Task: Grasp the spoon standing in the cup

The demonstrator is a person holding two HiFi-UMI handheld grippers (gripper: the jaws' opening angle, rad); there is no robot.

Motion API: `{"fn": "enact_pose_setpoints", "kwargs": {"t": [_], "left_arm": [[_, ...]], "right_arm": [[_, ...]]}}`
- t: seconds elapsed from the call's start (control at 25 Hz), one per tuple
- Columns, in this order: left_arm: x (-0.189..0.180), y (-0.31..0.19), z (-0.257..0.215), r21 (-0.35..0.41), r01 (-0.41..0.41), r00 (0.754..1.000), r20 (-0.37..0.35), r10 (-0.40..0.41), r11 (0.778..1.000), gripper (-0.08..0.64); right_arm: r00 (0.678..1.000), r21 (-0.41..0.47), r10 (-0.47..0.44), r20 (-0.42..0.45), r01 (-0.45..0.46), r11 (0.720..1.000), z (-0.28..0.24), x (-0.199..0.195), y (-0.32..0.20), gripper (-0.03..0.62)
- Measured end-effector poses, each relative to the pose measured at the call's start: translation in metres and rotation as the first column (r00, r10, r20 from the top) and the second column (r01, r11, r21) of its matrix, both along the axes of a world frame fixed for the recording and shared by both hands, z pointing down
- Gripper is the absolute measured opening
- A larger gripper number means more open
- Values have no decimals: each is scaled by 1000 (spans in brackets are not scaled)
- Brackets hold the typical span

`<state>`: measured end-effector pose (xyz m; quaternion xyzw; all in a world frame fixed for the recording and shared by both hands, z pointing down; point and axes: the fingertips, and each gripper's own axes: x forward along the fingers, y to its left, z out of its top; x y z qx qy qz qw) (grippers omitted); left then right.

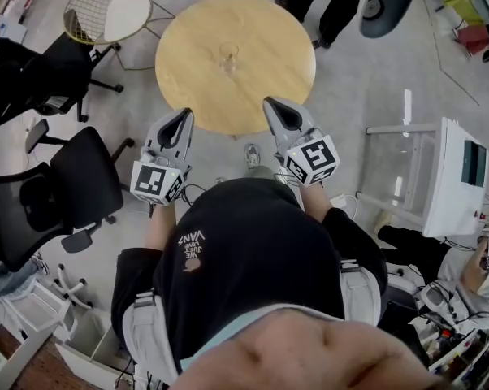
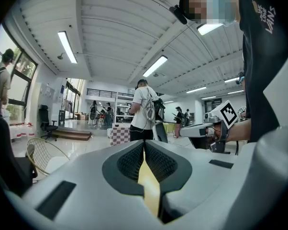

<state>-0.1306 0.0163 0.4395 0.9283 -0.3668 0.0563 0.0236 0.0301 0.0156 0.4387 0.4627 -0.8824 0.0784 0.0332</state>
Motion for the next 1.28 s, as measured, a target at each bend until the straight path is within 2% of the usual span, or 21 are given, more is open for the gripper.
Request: {"fn": "enact_pose_setpoints", "kwargs": {"t": [0.32,0.72,1.0,1.28], "left_arm": [[22,-35,-4,-3,103,995,6,-103,995,8],[48,-55,-1,-15,239,971,-9,-239,971,8],[48,-58,9,-29,286,958,3,-287,958,8],[51,-76,9,-44,255,967,2,-255,966,8]], "right_arm": [[992,7,-125,-26,125,992,0,14,-51,-2],[965,-6,-261,-35,261,965,7,39,-90,-2],[950,-24,-312,-18,311,950,22,31,-100,-2],[946,-27,-321,-49,320,947,29,24,-115,0]]}}
